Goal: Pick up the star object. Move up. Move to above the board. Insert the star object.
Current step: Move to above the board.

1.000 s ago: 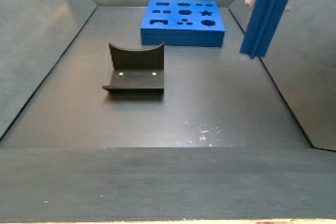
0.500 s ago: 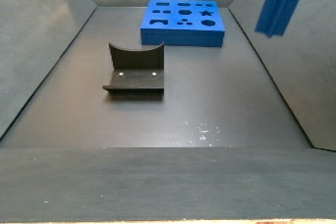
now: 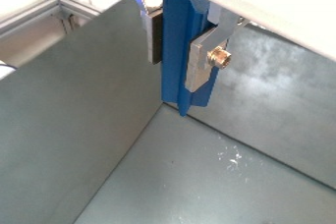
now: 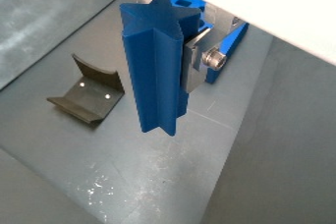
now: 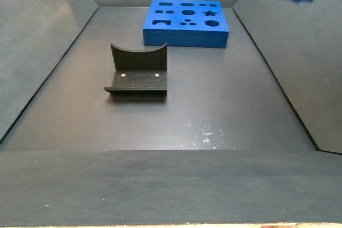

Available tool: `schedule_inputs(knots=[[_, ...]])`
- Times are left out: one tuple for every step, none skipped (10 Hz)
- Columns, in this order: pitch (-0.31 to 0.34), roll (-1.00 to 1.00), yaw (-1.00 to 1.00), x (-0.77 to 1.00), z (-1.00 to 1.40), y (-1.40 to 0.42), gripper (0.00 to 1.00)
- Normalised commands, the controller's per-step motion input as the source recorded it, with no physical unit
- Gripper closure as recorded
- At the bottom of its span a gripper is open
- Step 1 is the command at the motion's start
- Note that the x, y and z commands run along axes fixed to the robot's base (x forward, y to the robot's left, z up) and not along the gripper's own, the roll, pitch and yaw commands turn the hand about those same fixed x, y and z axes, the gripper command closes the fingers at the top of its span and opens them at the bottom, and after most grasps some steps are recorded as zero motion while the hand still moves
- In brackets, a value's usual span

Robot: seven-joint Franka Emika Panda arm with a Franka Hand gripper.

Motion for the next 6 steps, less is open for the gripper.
schedule_inputs(knots=[[0.067,0.0,-0.04,-0.06,1.0,0.09,1.0],[0.067,0.0,-0.04,-0.05,0.92,0.09,1.0],[0.067,-0.01,-0.04,-0.02,0.67,0.05,1.0],[0.069,-0.01,-0.04,-0.02,0.57,0.04,1.0],[0.075,-0.01,-0.04,-0.01,0.37,0.02,1.0],[0.078,-0.01,-0.04,0.0,0.28,0.02,1.0]])
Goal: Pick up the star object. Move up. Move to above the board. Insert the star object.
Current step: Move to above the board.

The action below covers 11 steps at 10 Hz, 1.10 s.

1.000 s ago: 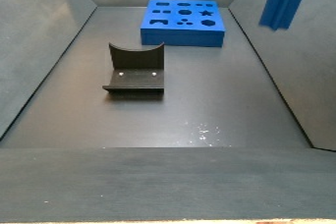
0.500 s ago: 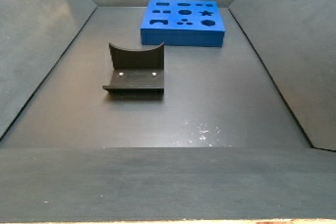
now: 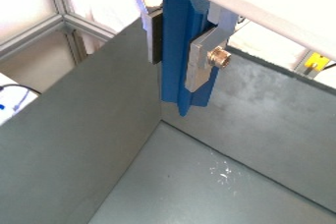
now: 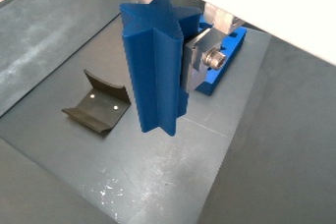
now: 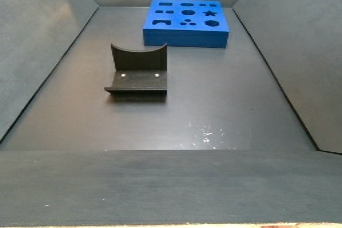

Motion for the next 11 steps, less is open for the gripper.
schedule_inputs(knots=[[0.482,-0.12,0.89,0.49,-0.04,-1.0,1.0],[0.472,-0.08,0.84,0.5,-0.05,-1.0,1.0],[0.44,-0.03,0.63,0.52,-0.04,-1.0,1.0],[0.361,-0.06,0.4,0.53,-0.03,-1.0,1.0],[0.226,-0.02,0.2,0.53,-0.04,-1.0,1.0],[0.151,0.01,0.12,0.52,-0.03,-1.0,1.0],[0.119,0.0,0.07,0.53,-0.03,-1.0,1.0],[0.105,0.0,0.03,0.54,-0.03,-1.0,1.0],[0.097,0.0,0.03,0.55,-0.03,-1.0,1.0],[0.086,0.0,0.01,0.57,-0.03,-1.0,1.0],[0.079,0.0,0.01,0.58,-0.03,-1.0,1.0]])
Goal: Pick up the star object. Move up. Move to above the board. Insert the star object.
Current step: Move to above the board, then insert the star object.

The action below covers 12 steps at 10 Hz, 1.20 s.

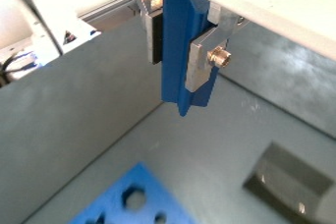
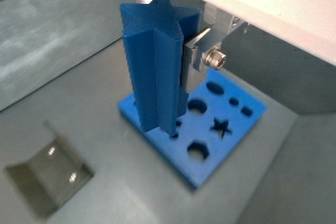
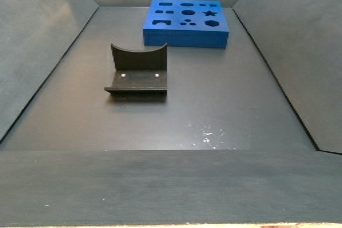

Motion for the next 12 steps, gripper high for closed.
schedule_inputs(knots=[[0.077,0.01,0.01,0.59,-0.02,-1.0,1.0],[0.077,0.0,0.01,0.61,-0.02,-1.0,1.0],[0.081,0.02,0.01,0.56,-0.01,-0.88,1.0],[0.088,0.04,0.01,0.41,-0.01,-0.6,1.0],[0.091,0.05,0.01,0.32,0.0,-0.43,1.0],[0.083,0.06,0.01,0.16,0.03,-0.21,1.0],[0.0,0.01,0.0,0.0,0.0,0.0,1.0],[0.0,0.01,0.0,0.0,0.0,0.0,1.0],[0.0,0.01,0.0,0.03,0.0,0.0,1.0],[0.009,0.02,0.02,0.04,0.0,0.0,1.0],[-0.066,-0.02,0.22,0.17,-0.52,-0.07,1.0],[-0.277,0.0,0.48,0.02,-0.76,-0.18,1.0]])
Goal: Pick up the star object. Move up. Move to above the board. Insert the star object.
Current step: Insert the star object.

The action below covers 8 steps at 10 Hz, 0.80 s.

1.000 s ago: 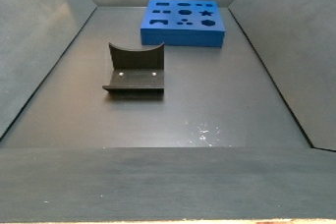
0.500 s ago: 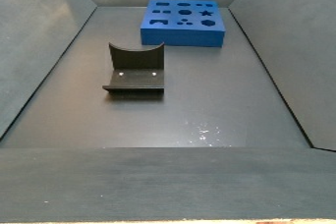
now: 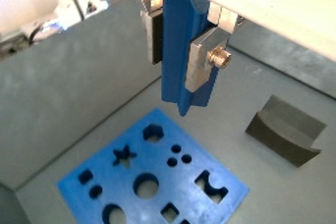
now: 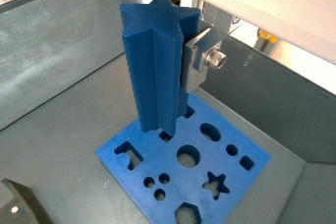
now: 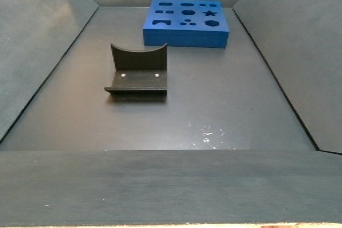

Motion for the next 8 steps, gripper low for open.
schedule_inputs(knots=[[-0.366,0.0,0.45,0.0,-0.69,-0.19,1.0],[-0.311,-0.01,0.65,0.09,-0.58,-0.44,1.0],[-0.166,0.21,0.23,-0.21,-0.59,-0.78,1.0],[0.0,0.0,-0.52,-0.34,-0.61,-0.43,1.0],[0.0,0.0,-0.54,-0.31,-0.59,-0.42,1.0],[-0.029,0.0,-0.47,-0.41,-0.49,-0.39,1.0],[-0.146,-0.12,-0.07,-0.03,-0.21,-0.2,1.0],[-0.174,-0.21,0.43,0.0,-0.15,-0.13,1.0]])
